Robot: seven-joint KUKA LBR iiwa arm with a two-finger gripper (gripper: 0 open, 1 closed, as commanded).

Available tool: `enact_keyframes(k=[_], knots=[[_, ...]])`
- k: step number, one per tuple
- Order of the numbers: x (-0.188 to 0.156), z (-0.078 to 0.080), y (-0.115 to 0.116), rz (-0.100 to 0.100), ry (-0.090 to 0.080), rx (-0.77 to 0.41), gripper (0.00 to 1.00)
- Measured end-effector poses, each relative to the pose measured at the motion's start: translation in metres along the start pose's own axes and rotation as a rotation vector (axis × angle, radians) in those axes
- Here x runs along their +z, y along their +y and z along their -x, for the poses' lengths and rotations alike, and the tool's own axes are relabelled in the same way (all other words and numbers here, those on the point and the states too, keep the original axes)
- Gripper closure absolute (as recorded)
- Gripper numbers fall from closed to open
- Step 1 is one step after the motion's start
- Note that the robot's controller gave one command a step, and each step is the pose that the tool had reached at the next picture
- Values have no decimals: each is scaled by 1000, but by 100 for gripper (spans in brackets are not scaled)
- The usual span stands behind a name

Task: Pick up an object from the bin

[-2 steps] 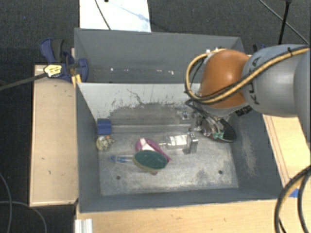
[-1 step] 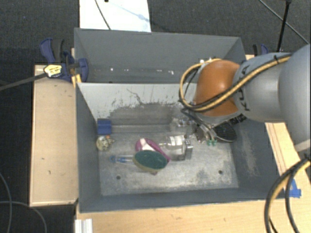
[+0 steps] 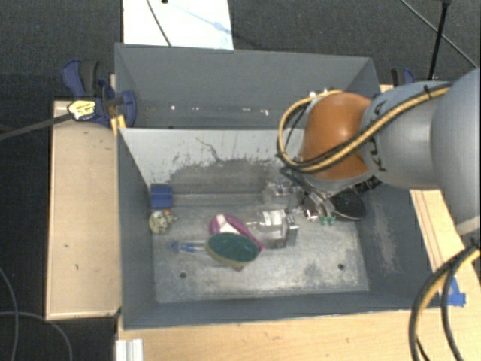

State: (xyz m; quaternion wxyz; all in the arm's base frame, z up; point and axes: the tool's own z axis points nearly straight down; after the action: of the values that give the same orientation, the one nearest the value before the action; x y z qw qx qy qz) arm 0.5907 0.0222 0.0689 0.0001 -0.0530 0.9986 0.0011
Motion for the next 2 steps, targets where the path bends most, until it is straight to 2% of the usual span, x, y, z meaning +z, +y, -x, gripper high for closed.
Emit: enact_keyframes(k=[1,2], knots=[[0,0,0,0,0,1,100],[-74,3,0,-2,-11,2,100]])
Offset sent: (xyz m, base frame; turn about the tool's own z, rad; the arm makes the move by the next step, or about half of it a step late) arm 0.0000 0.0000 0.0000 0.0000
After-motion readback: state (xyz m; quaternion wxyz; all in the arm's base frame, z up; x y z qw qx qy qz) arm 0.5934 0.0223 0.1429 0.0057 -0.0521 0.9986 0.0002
